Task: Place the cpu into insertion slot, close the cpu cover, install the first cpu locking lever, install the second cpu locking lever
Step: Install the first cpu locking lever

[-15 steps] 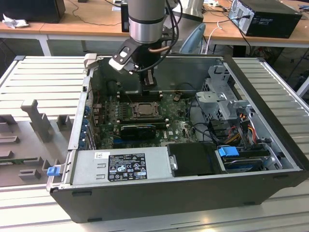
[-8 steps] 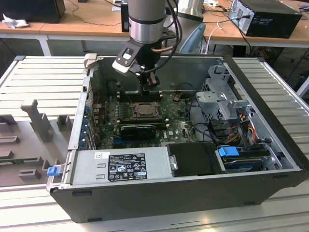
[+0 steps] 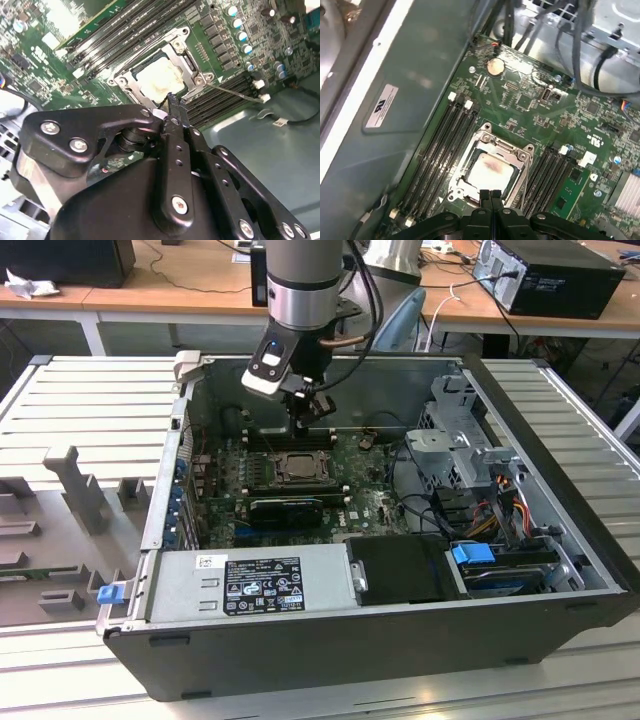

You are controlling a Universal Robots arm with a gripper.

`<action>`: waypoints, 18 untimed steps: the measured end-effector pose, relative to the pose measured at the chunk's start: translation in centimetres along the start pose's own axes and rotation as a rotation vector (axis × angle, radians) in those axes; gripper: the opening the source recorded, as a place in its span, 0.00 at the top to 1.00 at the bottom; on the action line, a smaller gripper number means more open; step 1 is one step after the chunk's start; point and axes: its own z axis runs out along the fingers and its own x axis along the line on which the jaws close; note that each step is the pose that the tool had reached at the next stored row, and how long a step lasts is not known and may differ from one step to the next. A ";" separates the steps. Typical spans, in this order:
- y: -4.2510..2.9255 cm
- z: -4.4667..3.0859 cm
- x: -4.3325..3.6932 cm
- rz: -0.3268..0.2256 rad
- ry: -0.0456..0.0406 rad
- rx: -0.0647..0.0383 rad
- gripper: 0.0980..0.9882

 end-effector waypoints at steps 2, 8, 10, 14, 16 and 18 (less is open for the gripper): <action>0.00 0.00 0.00 -0.062 0.0023 0.002 0.99; 0.00 0.00 0.00 -0.222 0.0081 0.009 0.99; 0.00 0.00 0.00 -0.256 0.0091 0.010 0.99; 0.01 0.00 0.00 -0.365 0.0132 0.014 0.99; 0.00 0.02 0.00 -0.432 0.0157 0.017 0.99; 0.01 0.04 0.00 -0.490 0.0178 0.019 0.99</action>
